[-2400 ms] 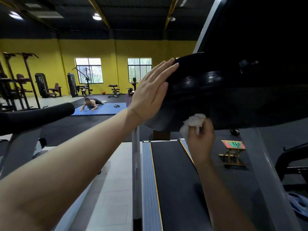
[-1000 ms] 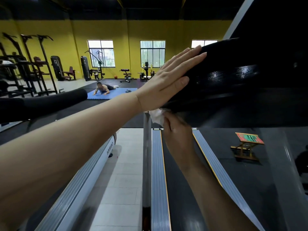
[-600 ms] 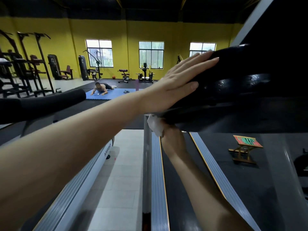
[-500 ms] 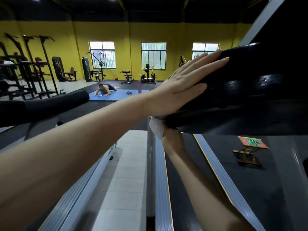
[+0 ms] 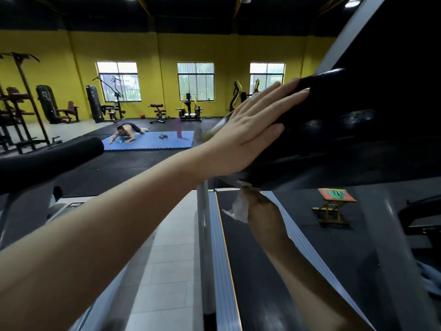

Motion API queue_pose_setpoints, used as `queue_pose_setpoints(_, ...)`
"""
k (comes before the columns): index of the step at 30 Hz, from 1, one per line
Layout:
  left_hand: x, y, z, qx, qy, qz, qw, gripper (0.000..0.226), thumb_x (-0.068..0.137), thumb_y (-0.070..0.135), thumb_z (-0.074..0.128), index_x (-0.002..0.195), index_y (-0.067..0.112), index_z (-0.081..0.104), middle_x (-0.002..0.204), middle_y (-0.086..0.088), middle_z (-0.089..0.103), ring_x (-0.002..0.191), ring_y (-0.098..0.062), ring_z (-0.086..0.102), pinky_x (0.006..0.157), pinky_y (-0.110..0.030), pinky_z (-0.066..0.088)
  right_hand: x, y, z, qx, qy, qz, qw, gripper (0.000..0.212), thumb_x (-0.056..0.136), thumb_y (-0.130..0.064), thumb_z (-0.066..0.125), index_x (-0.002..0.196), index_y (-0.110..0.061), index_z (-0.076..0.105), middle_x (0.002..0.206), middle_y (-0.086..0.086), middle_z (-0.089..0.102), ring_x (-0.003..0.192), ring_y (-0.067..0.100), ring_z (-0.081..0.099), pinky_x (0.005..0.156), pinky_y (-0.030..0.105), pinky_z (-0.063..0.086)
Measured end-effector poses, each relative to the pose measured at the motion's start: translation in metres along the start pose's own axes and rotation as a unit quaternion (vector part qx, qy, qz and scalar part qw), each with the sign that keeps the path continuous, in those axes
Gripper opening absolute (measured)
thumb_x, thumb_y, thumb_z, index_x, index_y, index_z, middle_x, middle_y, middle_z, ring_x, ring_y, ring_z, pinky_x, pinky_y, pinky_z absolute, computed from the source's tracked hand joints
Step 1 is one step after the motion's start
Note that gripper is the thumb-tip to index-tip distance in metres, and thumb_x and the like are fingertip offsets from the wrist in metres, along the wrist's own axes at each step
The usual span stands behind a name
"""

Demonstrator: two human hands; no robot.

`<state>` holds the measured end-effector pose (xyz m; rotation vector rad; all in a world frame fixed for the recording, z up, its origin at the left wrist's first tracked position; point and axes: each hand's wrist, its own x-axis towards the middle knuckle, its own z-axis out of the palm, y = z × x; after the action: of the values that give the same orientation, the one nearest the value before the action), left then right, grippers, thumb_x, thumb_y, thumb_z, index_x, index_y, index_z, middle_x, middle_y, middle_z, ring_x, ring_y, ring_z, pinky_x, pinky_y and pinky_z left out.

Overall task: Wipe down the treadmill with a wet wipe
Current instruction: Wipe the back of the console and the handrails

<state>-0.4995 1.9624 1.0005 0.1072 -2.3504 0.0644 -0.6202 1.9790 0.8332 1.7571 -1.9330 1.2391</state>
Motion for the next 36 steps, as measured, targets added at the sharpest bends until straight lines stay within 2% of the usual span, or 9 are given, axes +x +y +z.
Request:
queue_pose_setpoints(1, 0.000, 0.002, 0.001, 0.000, 0.005, -0.004, 1.000, 0.050, 0.107, 0.020, 0.035, 0.156, 0.013, 0.027, 0.165, -0.005, 0.019, 0.154, -0.019, 0.007, 0.122, -0.051, 0.013, -0.006, 0.004, -0.010, 0.017, -0.034, -0.039, 0.999, 0.037, 0.065, -0.036, 0.083, 0.095, -0.015, 0.074, 0.072, -0.006, 0.070, 0.061, 0.010, 0.067, 0.052, 0.019, 0.054)
queue_pose_setpoints(4, -0.002, 0.010, 0.006, -0.001, 0.032, -0.021, 0.999, 0.049, 0.105, 0.021, 0.033, 0.154, 0.018, 0.032, 0.163, -0.001, 0.023, 0.153, -0.017, 0.012, 0.121, -0.052, 0.015, -0.024, 0.010, -0.063, -0.011, 0.105, -0.083, 0.991, 0.044, 0.078, -0.030, 0.050, 0.093, 0.004, 0.072, 0.076, 0.017, 0.071, 0.062, 0.027, 0.070, 0.053, 0.027, 0.056)
queue_pose_setpoints(9, 0.009, 0.047, 0.013, 0.066, 0.091, -0.035, 0.993, 0.046, 0.100, 0.020, 0.036, 0.145, 0.014, 0.044, 0.155, -0.004, 0.038, 0.146, -0.023, 0.029, 0.117, -0.050, 0.025, -0.036, 0.031, -0.149, 0.037, 0.194, -0.030, 0.980, 0.035, 0.088, 0.001, 0.048, 0.118, -0.004, 0.067, 0.109, 0.010, 0.070, 0.098, 0.012, 0.058, 0.091, 0.000, 0.031)
queue_pose_setpoints(18, 0.051, 0.088, 0.023, 0.173, 0.050, -0.022, 0.983, 0.047, 0.101, 0.030, 0.035, 0.146, 0.020, 0.045, 0.155, 0.001, 0.041, 0.145, -0.021, 0.031, 0.120, -0.032, 0.015, 0.004, 0.020, -0.247, 0.100, 0.356, -0.045, 0.928, 0.028, 0.091, -0.015, 0.047, 0.107, -0.009, 0.069, 0.116, -0.001, 0.049, 0.109, 0.019, 0.051, 0.096, 0.030, 0.043)
queue_pose_setpoints(22, 0.054, 0.092, 0.032, 0.198, 0.091, -0.022, 0.976, 0.044, 0.102, 0.029, 0.037, 0.143, 0.019, 0.049, 0.150, 0.001, 0.047, 0.141, -0.021, 0.038, 0.118, -0.034, 0.024, 0.005, 0.014, -0.241, 0.004, 0.332, -0.088, 0.939, 0.026, 0.099, -0.008, 0.048, 0.119, -0.009, 0.064, 0.125, -0.018, 0.046, 0.119, 0.001, 0.043, 0.104, 0.016, 0.031)
queue_pose_setpoints(26, 0.053, 0.090, 0.031, 0.194, 0.097, -0.015, 0.976, 0.044, 0.103, 0.030, 0.037, 0.144, 0.020, 0.049, 0.150, 0.003, 0.047, 0.141, -0.019, 0.038, 0.118, -0.037, 0.028, 0.005, 0.029, -0.241, -0.128, 0.322, -0.206, 0.915, 0.031, 0.090, 0.005, 0.060, 0.121, 0.006, 0.063, 0.126, 0.013, 0.063, 0.117, 0.027, 0.056, 0.108, 0.039, 0.039)
queue_pose_setpoints(30, 0.053, 0.092, 0.031, 0.195, 0.099, -0.020, 0.976, 0.044, 0.103, 0.030, 0.037, 0.143, 0.020, 0.049, 0.150, 0.004, 0.047, 0.142, -0.018, 0.037, 0.119, -0.036, 0.026, 0.037, 0.052, -0.290, -0.088, 0.383, -0.092, 0.915, 0.031, 0.088, -0.001, 0.064, 0.118, 0.002, 0.066, 0.122, 0.014, 0.064, 0.113, 0.028, 0.057, 0.100, 0.041, 0.047)
queue_pose_setpoints(33, 0.054, 0.095, 0.032, 0.196, 0.092, -0.030, 0.976, 0.044, 0.102, 0.030, 0.036, 0.143, 0.020, 0.049, 0.150, 0.004, 0.047, 0.142, -0.019, 0.037, 0.119, -0.036, 0.025, 0.051, 0.038, -0.296, -0.049, 0.274, -0.144, 0.950, 0.033, 0.087, -0.016, 0.058, 0.113, 0.003, 0.067, 0.120, 0.018, 0.064, 0.112, 0.033, 0.061, 0.103, 0.044, 0.046)
queue_pose_setpoints(36, 0.056, 0.097, 0.031, 0.201, 0.071, -0.048, 0.976, 0.046, 0.100, 0.032, 0.035, 0.143, 0.021, 0.049, 0.150, 0.003, 0.045, 0.142, -0.020, 0.036, 0.118, -0.034, 0.021, 0.044, 0.031, -0.290, -0.138, 0.158, -0.239, 0.948, 0.045, 0.091, -0.025, 0.041, 0.120, -0.002, 0.066, 0.131, 0.012, 0.061, 0.126, 0.026, 0.052, 0.114, 0.036, 0.031)
